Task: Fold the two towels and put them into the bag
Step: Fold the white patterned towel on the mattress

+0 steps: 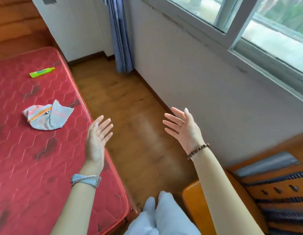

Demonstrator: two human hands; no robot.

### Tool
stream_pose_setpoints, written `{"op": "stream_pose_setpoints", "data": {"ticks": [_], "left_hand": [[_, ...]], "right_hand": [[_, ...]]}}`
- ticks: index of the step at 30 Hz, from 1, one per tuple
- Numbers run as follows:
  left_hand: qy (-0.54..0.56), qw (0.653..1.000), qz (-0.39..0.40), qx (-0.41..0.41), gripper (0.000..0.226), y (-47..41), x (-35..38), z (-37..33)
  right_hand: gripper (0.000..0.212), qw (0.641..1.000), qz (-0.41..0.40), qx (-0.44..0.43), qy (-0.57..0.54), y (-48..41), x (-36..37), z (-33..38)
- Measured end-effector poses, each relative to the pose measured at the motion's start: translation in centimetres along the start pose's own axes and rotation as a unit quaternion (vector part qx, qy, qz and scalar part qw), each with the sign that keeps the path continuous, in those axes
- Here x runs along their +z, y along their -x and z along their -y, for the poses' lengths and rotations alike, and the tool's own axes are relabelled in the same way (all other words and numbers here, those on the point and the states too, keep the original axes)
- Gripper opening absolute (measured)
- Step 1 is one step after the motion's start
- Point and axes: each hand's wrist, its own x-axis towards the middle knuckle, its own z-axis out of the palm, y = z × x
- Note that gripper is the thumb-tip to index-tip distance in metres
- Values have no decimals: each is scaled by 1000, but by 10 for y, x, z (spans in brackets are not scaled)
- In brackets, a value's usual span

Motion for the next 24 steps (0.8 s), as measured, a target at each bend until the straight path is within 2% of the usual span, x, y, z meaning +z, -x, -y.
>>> {"op": "stream_pose_setpoints", "data": {"ticks": [6,12,24], "left_hand": [[-4,997,-76,21,47,-35,-10,-11],[1,983,-178,36,37,-85,-10,-17],[27,946,-319,47,36,-174,16,-29]], "right_hand": [[44,994,96,28,48,-67,46,11],[45,978,179,55,87,-150,102,39],[43,949,268,116,120,-293,185,78]]}}
